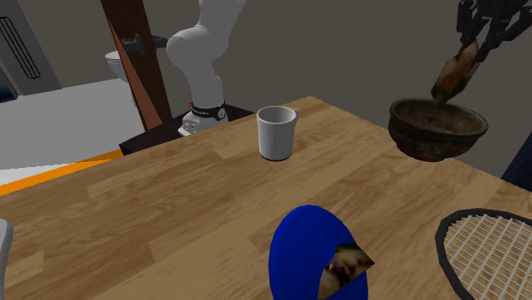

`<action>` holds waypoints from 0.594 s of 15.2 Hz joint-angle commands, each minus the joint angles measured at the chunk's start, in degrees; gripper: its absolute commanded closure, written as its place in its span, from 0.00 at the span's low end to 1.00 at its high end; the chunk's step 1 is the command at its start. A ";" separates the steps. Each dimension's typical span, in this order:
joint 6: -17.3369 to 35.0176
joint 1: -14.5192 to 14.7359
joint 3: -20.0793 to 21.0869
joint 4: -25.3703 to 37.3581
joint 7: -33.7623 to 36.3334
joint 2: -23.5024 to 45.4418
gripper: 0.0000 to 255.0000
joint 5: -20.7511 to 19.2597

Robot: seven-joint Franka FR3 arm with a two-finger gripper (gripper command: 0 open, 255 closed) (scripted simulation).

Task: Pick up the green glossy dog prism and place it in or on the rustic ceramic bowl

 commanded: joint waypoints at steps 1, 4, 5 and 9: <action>2.22 0.44 -0.08 -3.23 -0.03 -1.05 1.00 -0.17; 5.52 1.01 -0.17 -7.95 -0.13 -2.44 1.00 -0.40; 6.54 1.17 -0.18 -9.33 -0.15 -2.80 1.00 -0.46; 10.31 1.67 -0.22 -14.15 -0.24 -3.83 1.00 -0.62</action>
